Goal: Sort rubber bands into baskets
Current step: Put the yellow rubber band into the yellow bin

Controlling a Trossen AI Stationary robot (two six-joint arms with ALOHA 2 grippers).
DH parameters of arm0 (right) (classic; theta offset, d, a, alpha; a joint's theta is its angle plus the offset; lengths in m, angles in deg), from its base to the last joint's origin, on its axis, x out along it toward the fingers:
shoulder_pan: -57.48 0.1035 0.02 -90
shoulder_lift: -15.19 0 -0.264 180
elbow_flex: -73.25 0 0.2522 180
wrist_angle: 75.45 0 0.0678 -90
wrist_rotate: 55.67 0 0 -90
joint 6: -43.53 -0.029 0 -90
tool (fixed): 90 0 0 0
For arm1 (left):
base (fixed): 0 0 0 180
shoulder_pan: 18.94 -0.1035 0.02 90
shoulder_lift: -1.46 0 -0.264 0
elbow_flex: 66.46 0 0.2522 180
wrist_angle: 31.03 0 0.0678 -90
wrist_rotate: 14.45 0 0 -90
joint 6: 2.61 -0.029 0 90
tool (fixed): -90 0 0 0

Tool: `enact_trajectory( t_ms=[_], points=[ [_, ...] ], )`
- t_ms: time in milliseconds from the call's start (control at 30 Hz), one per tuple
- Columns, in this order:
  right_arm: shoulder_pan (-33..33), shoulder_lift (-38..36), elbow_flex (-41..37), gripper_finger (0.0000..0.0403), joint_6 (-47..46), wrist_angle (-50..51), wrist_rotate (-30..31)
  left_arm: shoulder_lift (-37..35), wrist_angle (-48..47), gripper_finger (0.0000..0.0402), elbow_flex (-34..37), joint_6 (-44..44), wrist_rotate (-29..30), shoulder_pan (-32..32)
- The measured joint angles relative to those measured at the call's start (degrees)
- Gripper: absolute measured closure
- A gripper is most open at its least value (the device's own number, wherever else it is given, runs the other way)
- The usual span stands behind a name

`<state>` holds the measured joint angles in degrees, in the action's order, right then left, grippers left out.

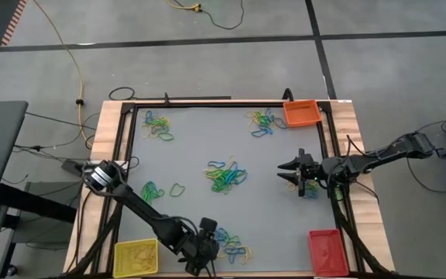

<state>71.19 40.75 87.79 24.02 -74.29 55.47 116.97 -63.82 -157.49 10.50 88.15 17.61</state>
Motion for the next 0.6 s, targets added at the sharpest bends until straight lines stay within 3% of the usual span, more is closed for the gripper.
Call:
enact_trajectory(
  t_ms=[400, 600],
  points=[
    [0.0, 0.0, 0.0, 0.0223, -0.2, 0.0, 0.0, 5.5, 4.8, 0.0246, -1.6, -1.5, -4.5, -1.0],
    [0.0, 0.0, 0.0, 0.0223, -0.1, 0.1, 0.1, 5.4, 4.0, 0.0303, -1.6, -1.6, -5.4, -1.0]
  ],
)
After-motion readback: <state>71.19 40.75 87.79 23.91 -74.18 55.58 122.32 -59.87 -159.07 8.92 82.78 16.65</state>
